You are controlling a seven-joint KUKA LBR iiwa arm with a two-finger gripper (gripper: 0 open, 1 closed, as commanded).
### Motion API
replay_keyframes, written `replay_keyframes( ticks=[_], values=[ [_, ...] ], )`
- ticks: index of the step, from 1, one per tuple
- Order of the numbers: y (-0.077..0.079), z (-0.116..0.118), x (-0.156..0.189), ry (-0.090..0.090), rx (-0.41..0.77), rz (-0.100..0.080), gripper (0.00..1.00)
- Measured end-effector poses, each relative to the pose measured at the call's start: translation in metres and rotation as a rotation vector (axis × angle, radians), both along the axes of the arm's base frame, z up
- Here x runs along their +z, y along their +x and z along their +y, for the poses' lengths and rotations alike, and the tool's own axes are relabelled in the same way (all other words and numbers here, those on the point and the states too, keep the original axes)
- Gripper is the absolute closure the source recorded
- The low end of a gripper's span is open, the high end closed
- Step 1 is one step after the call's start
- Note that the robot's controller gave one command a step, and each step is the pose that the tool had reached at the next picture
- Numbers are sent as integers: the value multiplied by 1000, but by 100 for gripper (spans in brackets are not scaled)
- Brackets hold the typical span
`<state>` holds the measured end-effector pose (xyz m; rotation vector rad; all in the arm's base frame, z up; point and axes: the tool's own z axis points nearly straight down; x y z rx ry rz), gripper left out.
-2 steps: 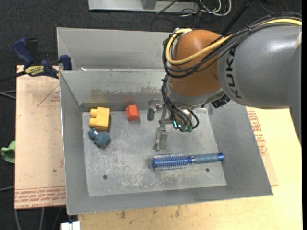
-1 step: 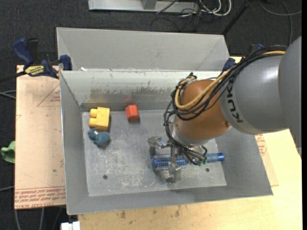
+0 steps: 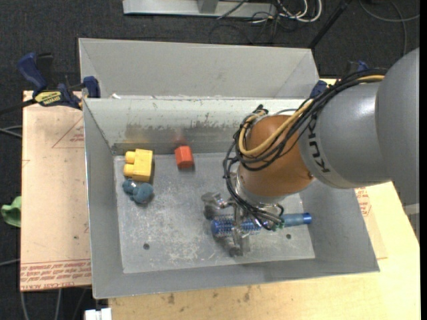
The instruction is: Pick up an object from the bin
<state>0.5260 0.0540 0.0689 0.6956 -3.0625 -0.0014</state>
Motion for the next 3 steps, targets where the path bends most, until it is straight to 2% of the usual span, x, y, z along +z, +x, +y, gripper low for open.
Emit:
replay_keyframes(
  ticks=[1, 2, 3],
  values=[
    [0, 0, 0, 1, -1, -1, 100],
    [13, 13, 125, 2, -25, -11, 100],
    [22, 17, 214, 1, -16, -11, 100]
  ],
)
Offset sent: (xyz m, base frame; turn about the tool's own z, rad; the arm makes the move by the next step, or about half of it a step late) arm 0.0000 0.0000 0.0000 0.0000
